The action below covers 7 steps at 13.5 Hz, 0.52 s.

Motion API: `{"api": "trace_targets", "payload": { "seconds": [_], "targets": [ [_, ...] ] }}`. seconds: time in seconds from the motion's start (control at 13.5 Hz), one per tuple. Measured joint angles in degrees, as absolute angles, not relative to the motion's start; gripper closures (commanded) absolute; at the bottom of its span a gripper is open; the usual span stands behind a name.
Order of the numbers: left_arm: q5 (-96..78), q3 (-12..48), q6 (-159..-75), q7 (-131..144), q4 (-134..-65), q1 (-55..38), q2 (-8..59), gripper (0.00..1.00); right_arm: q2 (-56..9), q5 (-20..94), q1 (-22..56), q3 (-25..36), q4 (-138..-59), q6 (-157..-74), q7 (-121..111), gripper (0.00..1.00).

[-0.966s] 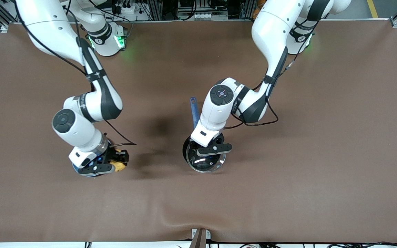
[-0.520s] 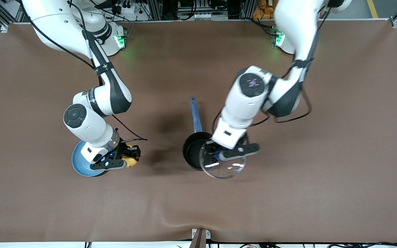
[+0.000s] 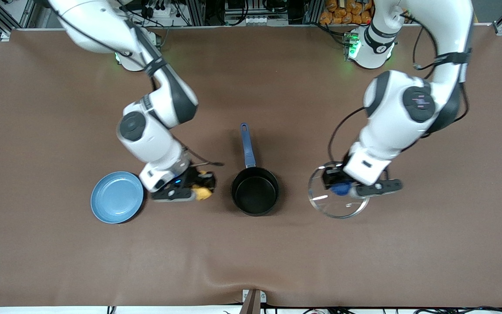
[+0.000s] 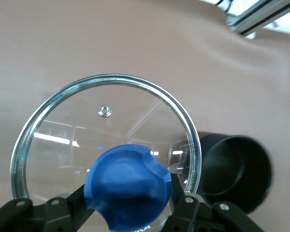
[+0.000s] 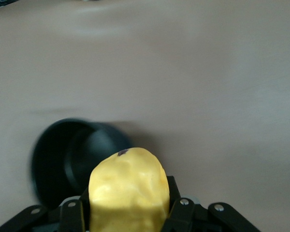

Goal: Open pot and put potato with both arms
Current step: 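Lift the lid aside with the left gripper while the right gripper carries the potato, then lower the potato into the pot while the left gripper sets the lid down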

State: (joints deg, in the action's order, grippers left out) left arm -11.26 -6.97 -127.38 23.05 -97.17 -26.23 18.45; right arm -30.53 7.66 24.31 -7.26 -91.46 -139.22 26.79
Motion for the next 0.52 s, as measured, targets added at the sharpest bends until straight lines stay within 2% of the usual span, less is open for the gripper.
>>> {"api": "trace_targets", "payload": {
  "seconds": [0.22, 0.52],
  "targets": [
    [-11.81, -6.90, -127.46, 15.41, -101.97, -22.13, 17.56, 0.71, -33.96, 7.61, 29.49, -7.15, -87.13, -139.22, 29.19, 1.00],
    [-13.60, -6.87, -128.41, 8.75, -104.83, -19.05, 20.05, 0.71, -43.04, 2.75, 33.52, -5.27, -77.86, -139.34, 29.98, 1.00]
  ]
}}
